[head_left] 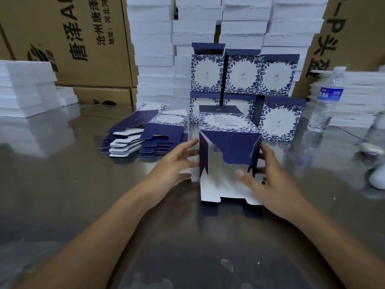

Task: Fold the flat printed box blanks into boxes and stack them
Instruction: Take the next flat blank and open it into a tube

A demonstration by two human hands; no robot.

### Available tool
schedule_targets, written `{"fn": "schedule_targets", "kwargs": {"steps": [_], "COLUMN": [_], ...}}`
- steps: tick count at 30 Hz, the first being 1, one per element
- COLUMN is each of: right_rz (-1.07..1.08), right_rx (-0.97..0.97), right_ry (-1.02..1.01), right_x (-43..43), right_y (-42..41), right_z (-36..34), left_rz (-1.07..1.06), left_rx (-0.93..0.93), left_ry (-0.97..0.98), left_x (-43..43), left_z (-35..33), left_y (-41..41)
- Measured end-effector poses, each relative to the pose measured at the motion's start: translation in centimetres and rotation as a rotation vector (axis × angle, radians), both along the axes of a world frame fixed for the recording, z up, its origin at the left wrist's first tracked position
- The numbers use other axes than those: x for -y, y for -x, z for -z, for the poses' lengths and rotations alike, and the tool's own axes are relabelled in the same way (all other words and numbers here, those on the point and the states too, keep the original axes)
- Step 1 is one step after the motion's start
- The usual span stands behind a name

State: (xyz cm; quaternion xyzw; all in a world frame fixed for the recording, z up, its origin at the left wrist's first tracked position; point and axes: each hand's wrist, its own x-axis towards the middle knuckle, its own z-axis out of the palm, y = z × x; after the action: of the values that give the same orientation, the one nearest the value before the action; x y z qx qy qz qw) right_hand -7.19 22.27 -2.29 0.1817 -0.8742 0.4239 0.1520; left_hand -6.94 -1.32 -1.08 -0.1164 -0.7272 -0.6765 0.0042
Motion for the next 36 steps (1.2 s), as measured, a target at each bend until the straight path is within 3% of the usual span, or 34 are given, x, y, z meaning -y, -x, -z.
{"fn": "schedule_targets", "kwargs": {"steps": [3, 6, 18, 26, 36], "right_rz": [0.035, 0.011, -0.012, 0.033, 0.060], "right_rx": [-0.053, -0.089, -0.162, -0.197, -0.214], "right_ry": [0.063, 0.119, 0.170, 0.414, 0.061], "right_x": [0.2, 0.2, 1.3, 1.8, 2.0], "right_y": [0.1, 0.0, -1.2, -1.0, -0.9], "right_z": [-0.1, -0.3, -0.6, -0.8, -0.1], "left_rz": [0.012, 0.022, -0.251, -0.239, -0.312], "left_rx": [-0.076, -0.105, -0.216, -0.161, -0.101], "left_ry": [0.273, 0.375, 0.219, 0.083, -0.117], "left_x": [-0.1, -0.1, 0.0, -0.6, -1.8], "left_z": [0.7, 1.3, 0.9, 0.5, 0.4], "left_y": [0.0, 0.0, -0.1, -0.3, -0.6]}}
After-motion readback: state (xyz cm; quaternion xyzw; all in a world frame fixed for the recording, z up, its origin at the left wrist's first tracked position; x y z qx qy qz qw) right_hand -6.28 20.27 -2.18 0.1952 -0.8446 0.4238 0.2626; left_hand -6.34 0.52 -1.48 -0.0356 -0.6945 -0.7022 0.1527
